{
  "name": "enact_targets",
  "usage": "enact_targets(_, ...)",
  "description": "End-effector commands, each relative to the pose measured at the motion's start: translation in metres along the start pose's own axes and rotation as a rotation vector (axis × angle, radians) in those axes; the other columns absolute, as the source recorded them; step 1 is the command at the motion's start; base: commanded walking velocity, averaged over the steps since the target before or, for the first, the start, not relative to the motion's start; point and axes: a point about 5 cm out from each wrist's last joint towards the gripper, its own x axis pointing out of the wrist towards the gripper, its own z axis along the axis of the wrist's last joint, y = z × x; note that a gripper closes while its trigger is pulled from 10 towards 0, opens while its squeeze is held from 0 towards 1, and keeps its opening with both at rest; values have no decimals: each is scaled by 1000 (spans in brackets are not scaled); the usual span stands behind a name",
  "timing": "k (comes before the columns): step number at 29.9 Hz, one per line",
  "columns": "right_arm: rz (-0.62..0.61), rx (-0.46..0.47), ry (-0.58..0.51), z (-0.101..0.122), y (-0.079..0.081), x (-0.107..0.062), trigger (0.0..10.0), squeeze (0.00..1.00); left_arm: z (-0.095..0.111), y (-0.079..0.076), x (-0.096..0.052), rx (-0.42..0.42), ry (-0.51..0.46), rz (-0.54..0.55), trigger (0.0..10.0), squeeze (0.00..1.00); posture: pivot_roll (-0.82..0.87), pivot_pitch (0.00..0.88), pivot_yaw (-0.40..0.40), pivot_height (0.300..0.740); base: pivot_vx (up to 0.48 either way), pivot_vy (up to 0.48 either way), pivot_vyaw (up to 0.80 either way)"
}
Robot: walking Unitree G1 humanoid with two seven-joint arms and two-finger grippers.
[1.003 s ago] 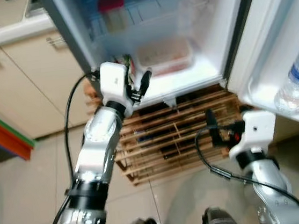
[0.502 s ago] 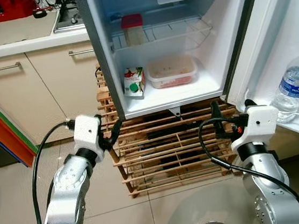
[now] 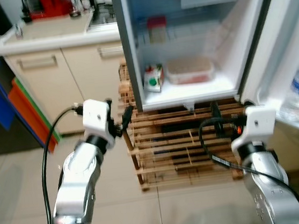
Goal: Restocking fridge
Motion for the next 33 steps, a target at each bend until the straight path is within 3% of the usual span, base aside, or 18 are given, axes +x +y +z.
enact_targets(1,10,8,-6,0,2,2,10000,0,11,-3,2,-9,-45,-24,10000,0,-134,0,75,740,0,-300,0)
enact_targets(9,18,-4,3,-3,-2,1,10000,0,22,-16,1,-10,-113,-108,10000,0,-148,0,69,740,0,-480,0)
enact_targets(18,37,-13,5,-4,0,2,10000,0,20,-17,13,-17,-93,-94,10000,0,-149,0,71,740,55,-453,0)
enact_targets(24,50,-13,5,-5,4,1,10000,0,22,-25,14,35,-127,-168,10000,0,-155,0,76,740,246,-409,0)
enact_targets(31,93,-10,39,-15,6,-11,10000,0,21,-27,18,-4,-127,-185,10000,0,-169,0,83,740,247,-409,0)
enact_targets(32,194,-45,131,-36,9,-28,10000,0,24,-25,19,-15,-138,-172,10000,0,-170,0,85,740,0,0,0)
enact_targets(33,194,-45,131,-36,9,-28,10000,0,24,-25,19,-15,-138,-172,10000,0,-170,0,85,740,0,0,0)
